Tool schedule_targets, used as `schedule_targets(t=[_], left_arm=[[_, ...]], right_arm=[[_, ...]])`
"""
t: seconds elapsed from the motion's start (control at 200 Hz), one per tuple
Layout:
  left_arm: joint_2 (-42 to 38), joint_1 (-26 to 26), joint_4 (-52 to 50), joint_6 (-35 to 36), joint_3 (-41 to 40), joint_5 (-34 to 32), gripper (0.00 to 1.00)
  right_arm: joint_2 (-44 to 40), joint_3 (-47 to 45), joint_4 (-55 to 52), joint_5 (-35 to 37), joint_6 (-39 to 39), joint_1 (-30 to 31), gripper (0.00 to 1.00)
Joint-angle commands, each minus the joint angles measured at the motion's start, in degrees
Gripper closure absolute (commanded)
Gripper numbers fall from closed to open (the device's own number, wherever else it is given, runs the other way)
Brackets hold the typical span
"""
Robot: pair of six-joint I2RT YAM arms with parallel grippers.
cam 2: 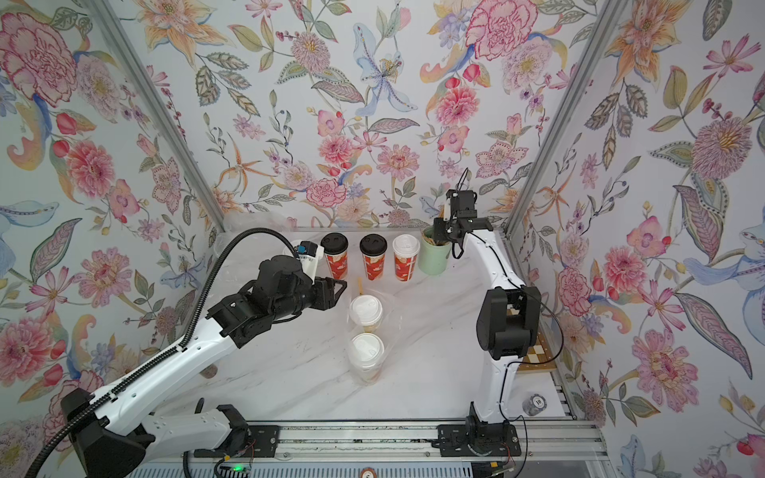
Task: Pack milk tea into plastic carrier bags
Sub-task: Pick up the straw from the container.
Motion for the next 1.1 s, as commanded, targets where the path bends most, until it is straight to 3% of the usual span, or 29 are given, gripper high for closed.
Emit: schedule_targets(t=[0.0,0.2,0.53,1.096], left_arm=[[0.54,0.3,0.36,-0.04,-0.05,0.39,0.42],[0.46,0.3,0.44,-0.17,-0.14,0.39,0.42],[0.03,0.3,-0.06,-0.17,0.48,0.14,0.42],[0.36,-1.55,-6.06,1.19,4.35,-2.86,0.4]], right_arm=[[1.75,1.85,-0.39,-0.27,-0.71,-0.35,0.71],[3.46,2.55,-0.4,0.06,-1.05,-0.26,0.75],[-0.25,2.86,-0.4,2.49,-1.67,1.12,0.94],[-15.89,1.19,-7.23,5.75,-1.18,3.26,0.97]])
